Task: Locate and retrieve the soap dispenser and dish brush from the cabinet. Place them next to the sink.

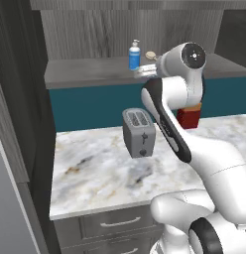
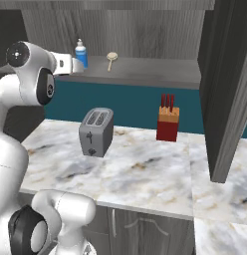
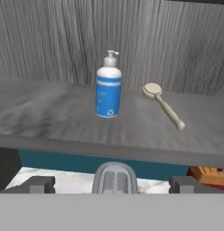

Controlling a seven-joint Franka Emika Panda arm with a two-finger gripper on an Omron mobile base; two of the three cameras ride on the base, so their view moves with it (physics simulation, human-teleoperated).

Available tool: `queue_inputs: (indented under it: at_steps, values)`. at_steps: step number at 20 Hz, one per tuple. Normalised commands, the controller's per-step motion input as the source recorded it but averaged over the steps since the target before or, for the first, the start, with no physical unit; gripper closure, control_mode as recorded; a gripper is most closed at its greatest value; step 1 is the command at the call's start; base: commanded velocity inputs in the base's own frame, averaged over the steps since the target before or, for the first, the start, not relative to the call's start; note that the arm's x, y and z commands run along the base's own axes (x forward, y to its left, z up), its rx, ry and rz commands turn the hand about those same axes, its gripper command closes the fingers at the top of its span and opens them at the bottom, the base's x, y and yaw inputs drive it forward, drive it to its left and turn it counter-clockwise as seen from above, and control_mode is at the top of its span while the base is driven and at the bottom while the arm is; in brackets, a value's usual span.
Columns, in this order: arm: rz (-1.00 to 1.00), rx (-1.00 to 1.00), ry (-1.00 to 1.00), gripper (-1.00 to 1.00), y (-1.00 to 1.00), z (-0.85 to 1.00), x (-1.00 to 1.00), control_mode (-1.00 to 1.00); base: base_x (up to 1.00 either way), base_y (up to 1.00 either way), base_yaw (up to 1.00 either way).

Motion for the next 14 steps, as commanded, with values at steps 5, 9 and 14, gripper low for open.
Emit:
queue_inputs:
  at_steps: [5,9,14]
  values:
    - [0.0,-0.06,0.04,-1.0,0.09,0.0,0.56,-1.0,0.0,0.0,0.0]
    - [0.0,-0.02,0.03,-1.0,0.06,0.0,0.54,-1.0,0.0,0.0,0.0]
    - [-0.02,0.0,0.0,-1.0,0.01,-0.03,0.38,-1.0,0.0,0.0,0.0]
